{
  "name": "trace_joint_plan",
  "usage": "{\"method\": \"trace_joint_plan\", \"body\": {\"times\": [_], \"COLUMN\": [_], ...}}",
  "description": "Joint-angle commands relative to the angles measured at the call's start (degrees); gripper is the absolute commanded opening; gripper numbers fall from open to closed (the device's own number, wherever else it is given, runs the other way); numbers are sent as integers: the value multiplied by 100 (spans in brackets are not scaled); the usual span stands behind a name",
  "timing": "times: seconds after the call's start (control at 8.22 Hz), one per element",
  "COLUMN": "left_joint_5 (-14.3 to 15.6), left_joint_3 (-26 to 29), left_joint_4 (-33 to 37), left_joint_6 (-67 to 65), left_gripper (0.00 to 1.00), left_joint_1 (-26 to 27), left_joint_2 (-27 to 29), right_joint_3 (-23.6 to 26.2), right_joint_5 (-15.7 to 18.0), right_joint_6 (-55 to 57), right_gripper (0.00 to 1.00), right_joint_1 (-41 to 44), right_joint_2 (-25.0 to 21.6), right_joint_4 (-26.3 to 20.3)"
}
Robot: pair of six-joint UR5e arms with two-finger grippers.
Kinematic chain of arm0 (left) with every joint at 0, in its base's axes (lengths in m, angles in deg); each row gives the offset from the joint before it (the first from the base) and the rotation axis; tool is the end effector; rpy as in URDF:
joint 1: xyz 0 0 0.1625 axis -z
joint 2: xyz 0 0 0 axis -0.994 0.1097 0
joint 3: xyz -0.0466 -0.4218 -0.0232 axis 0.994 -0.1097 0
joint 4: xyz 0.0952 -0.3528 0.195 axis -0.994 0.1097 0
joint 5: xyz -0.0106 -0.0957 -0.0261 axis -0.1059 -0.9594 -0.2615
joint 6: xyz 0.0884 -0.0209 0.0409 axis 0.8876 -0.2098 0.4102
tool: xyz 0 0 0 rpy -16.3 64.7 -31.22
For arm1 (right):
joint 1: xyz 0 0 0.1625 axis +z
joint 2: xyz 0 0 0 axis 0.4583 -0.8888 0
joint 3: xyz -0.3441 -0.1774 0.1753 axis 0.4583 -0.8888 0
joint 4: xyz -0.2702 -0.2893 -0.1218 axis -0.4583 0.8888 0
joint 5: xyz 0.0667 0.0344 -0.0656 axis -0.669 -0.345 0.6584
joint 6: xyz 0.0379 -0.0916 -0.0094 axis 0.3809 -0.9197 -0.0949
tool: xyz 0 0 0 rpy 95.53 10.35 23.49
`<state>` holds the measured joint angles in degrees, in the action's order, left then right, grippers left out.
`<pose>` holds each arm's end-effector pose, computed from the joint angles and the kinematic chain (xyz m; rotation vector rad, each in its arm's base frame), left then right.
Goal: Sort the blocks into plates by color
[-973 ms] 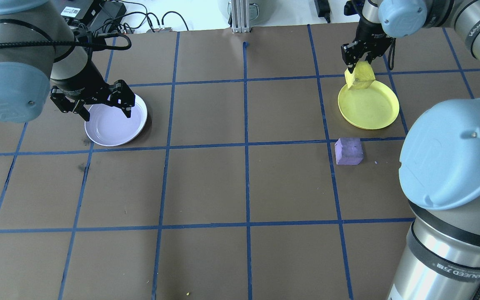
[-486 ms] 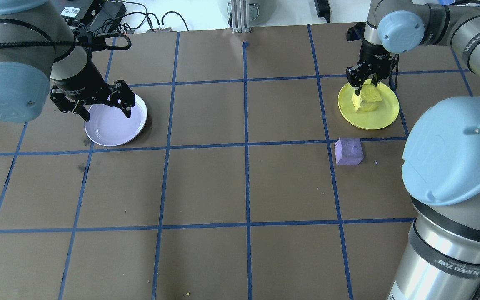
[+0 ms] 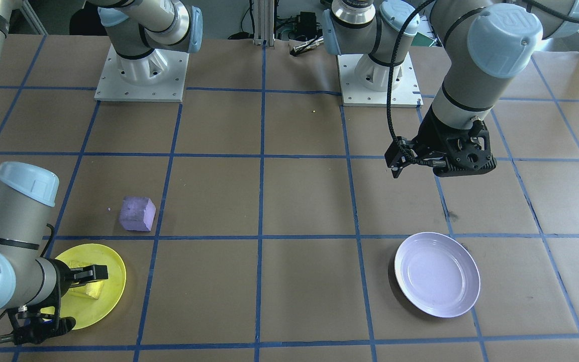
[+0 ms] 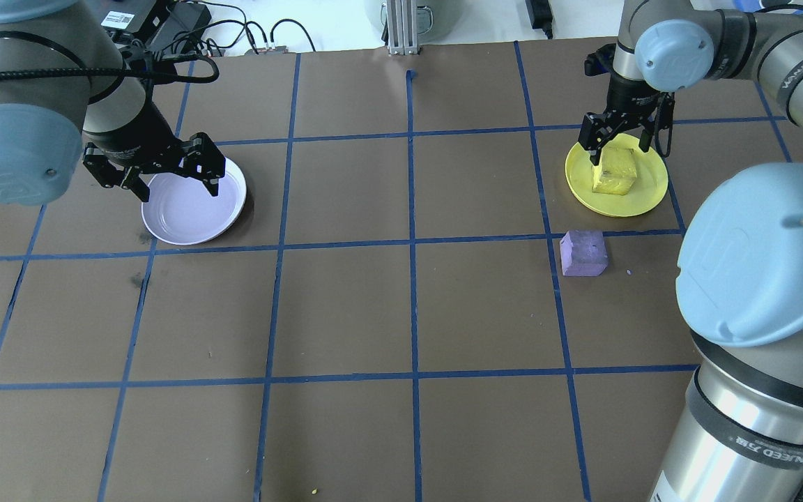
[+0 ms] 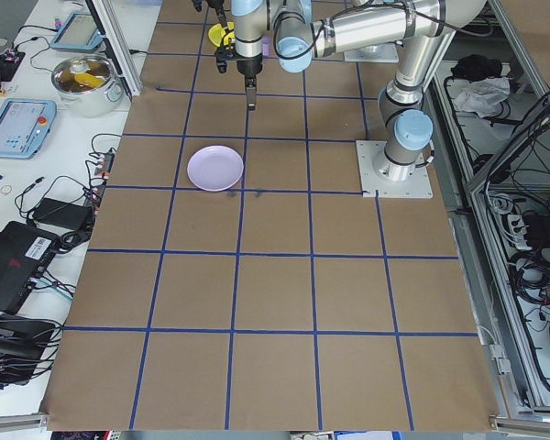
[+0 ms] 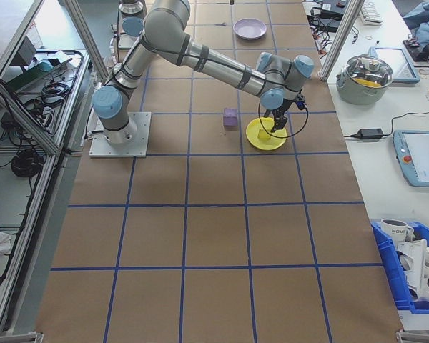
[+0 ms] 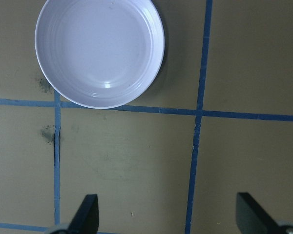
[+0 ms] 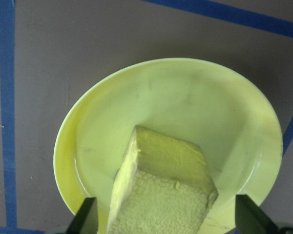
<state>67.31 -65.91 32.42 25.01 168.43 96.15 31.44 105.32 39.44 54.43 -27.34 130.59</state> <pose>-0.0818 -0.5168 0.4079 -0.1215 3.0957 -0.0148 0.0167 -0.7126 0.2303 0.3207 -3.0178 -0.3700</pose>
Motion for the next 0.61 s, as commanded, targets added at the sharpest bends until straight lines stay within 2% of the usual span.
{"method": "trace_joint_plan", "body": {"times": [0.0, 0.24, 0.36, 0.49], "left_joint_5": [-9, 0, 9, 9], "left_joint_3": [-2, 6, -2, -2], "left_joint_4": [-18, -18, -1, -1], "left_joint_6": [0, 0, 0, 0], "left_gripper": [100, 100, 100, 100], "left_joint_1": [0, 0, 0, 0], "left_joint_2": [14, -82, -152, -187], "right_joint_3": [-7, -7, -7, 19], "right_joint_5": [-60, -61, -61, -69], "right_joint_6": [-5, 22, 83, 553], "right_gripper": [100, 100, 100, 100], "right_joint_1": [-6, 20, 64, 91], "right_joint_2": [2, -111, -373, -697], "right_joint_4": [7, -20, -263, -744]}}
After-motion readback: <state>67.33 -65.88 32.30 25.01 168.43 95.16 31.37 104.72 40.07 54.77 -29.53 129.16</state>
